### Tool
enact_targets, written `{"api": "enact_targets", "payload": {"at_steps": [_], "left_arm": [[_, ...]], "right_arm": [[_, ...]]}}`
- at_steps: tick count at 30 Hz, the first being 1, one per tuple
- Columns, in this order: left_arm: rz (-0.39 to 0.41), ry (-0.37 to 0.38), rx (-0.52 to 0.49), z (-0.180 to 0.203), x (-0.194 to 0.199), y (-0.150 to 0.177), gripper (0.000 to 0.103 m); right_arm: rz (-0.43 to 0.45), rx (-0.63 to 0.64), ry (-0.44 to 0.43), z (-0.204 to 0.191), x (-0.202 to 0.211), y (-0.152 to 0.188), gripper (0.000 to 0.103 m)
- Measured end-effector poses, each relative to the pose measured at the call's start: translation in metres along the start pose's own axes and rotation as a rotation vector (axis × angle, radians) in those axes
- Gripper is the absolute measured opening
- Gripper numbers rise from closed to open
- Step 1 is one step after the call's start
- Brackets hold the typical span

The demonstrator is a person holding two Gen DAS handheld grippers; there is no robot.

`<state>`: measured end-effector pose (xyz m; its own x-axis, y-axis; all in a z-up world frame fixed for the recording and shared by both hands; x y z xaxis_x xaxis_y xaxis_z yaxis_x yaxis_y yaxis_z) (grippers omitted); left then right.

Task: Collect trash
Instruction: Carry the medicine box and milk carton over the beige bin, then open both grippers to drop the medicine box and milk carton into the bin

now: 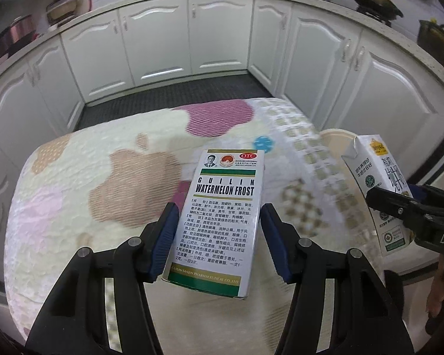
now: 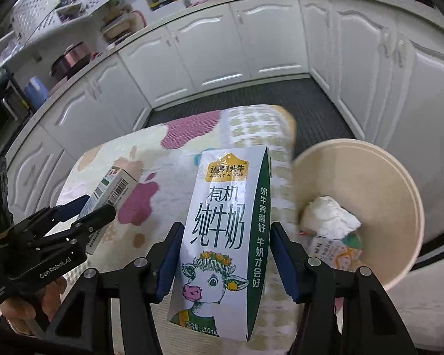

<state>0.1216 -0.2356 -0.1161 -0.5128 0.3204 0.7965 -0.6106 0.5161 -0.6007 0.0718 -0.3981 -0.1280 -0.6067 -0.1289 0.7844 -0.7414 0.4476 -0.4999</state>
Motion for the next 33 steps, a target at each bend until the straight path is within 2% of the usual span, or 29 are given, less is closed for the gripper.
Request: {"api": "enact_targets", "payload": {"at_steps": [9, 18, 33], "left_arm": [[0.026, 0.05, -0.087, 0.067, -0.005, -0.028, 0.056], [0.019, 0.086, -0.143, 0.119, -0.022, -0.047, 0.055], [-0.027, 0.13, -0.184, 0.169, -0.065, -0.064, 0.055]], "right_arm": [[0.042, -0.096, 0.044, 0.061, 0.021, -0.008, 0.056], [0.049, -0.178, 0.074, 0.11, 0.023, -0.012, 0.056], [0.025, -0.281, 0.12, 0.165, -0.005, -0.023, 0.056]]}}
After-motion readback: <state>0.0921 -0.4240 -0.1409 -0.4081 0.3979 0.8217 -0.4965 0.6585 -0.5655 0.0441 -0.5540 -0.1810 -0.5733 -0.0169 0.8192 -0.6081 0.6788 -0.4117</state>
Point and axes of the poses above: each gripper's, at about its wrist camera, not at the fingertips, and x roughly against the way its jaws point, z to its right, y to its underside, the point moved 8 cm from there along -x, roughly the way its jaws point, and after that the axes turned 9 degrees about -x, right-handed, at the moved point
